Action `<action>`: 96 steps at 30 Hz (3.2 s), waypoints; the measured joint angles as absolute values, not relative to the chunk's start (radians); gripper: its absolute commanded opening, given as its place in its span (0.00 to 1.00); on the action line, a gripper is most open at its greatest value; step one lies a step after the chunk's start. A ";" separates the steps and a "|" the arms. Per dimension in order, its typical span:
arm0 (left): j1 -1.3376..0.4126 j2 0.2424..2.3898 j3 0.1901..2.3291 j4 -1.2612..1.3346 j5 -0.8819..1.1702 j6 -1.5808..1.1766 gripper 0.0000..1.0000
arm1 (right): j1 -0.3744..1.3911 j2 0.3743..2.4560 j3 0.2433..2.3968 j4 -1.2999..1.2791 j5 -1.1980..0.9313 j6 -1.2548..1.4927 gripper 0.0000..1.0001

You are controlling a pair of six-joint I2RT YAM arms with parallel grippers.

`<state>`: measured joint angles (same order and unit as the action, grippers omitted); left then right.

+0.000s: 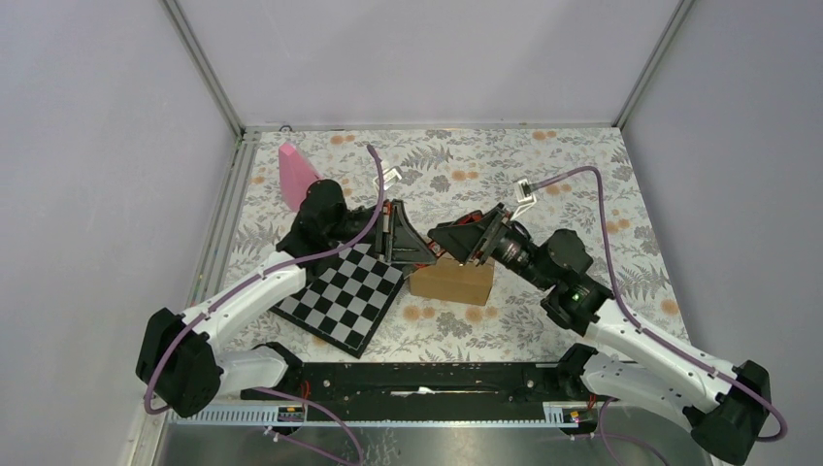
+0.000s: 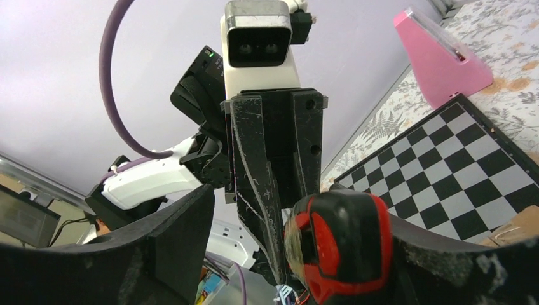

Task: Unpack the express box
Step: Adjust the knife, then adjust the express box at the center of the board.

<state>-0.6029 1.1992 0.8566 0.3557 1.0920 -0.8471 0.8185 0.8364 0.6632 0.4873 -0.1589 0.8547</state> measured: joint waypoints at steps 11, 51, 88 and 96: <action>-0.609 1.222 0.856 0.480 1.034 -0.981 0.00 | 0.823 0.905 0.663 0.574 -0.177 0.873 0.61; -0.591 1.170 0.938 -0.036 0.915 -0.706 0.76 | 0.832 0.863 0.857 0.170 0.098 0.536 0.00; -0.610 1.429 0.699 -0.057 0.511 -0.934 0.25 | 0.582 1.202 0.736 0.231 0.242 0.009 0.00; -0.579 1.481 0.715 -0.020 0.511 -0.946 0.27 | 0.582 1.056 0.693 0.105 0.162 0.141 0.00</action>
